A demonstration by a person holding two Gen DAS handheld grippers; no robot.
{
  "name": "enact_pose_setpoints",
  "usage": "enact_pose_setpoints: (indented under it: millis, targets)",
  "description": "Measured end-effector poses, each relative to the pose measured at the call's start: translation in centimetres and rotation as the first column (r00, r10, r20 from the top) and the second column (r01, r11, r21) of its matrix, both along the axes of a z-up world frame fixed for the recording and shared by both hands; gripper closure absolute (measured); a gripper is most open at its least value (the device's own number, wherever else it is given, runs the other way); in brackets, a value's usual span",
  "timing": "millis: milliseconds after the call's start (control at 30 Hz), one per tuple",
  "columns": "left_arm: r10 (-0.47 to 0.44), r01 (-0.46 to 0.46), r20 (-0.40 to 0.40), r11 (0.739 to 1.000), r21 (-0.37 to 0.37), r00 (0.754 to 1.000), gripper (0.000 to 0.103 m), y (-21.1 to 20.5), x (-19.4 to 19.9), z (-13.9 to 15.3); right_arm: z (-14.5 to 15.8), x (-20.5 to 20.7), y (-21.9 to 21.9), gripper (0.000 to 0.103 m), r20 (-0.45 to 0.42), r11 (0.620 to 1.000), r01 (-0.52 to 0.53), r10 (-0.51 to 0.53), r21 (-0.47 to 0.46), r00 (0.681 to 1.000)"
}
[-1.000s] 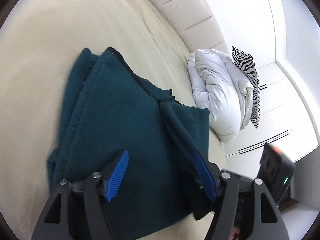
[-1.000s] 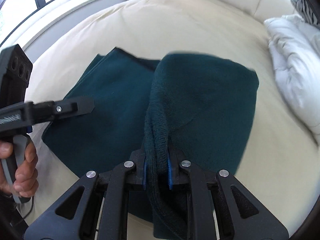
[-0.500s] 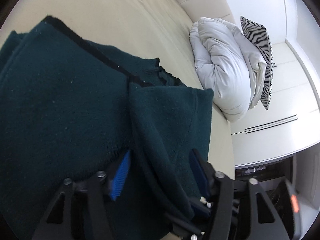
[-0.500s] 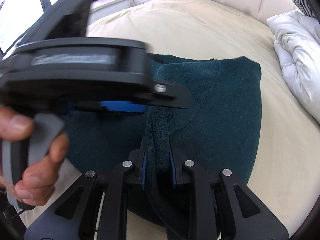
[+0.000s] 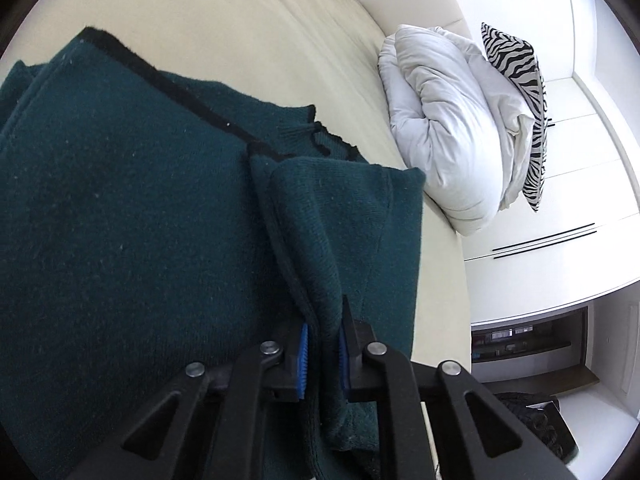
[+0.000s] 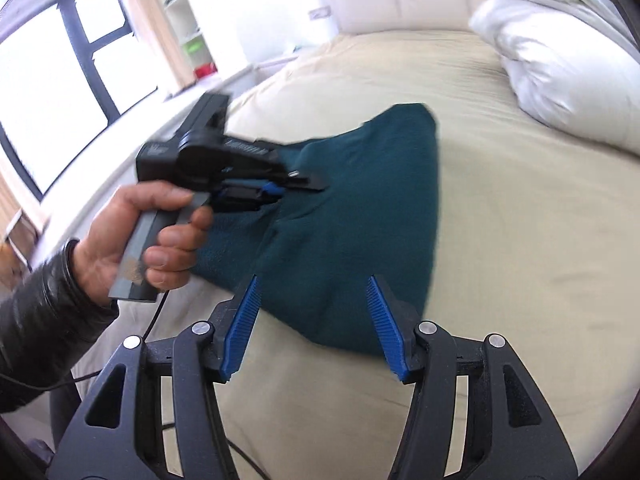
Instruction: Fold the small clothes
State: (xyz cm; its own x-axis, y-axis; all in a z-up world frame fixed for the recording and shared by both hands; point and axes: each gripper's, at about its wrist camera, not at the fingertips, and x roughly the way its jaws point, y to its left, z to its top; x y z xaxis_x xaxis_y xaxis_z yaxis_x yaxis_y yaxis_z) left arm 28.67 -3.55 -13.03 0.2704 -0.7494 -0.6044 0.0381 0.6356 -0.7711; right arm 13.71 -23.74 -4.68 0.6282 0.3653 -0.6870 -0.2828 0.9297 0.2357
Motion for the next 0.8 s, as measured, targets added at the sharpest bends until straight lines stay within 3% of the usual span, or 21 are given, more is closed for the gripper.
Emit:
enact_pose_setpoints:
  millis: [167, 300, 500, 700, 800]
  targets:
    - [0.005, -0.004, 0.04, 0.999, -0.039, 0.999, 0.091, 1.8, -0.5, 2.0, -1.8, 0.4, -1.6, 0.049, -0.024, 0.996, 0.089, -0.09, -0.014, 0.996]
    - [0.007, -0.003, 0.073, 0.998, -0.056, 0.997, 0.091, 4.9, -0.7, 3.9, -2.3, 0.7, -0.1, 0.049, -0.016, 0.998, 0.05, -0.05, -0.042, 0.999]
    - [0.078, -0.078, 0.092, 0.997, -0.008, 0.993, 0.091, 11.9, 0.3, 5.2, -2.2, 1.0, 1.9, 0.049, -0.001, 0.998, -0.008, 0.008, -0.06, 1.0]
    - [0.13, -0.128, -0.016, 0.988, 0.088, 0.991, 0.083, 16.1, 1.1, 0.3, -3.3, 2.7, 6.1, 0.049, -0.021, 0.993, -0.092, 0.09, -0.08, 0.996]
    - [0.196, -0.196, -0.033, 0.981, 0.008, 0.98, 0.072, 17.7, -0.1, -1.1, -4.3, 3.5, 7.8, 0.049, -0.061, 0.988, -0.121, 0.115, -0.095, 0.991]
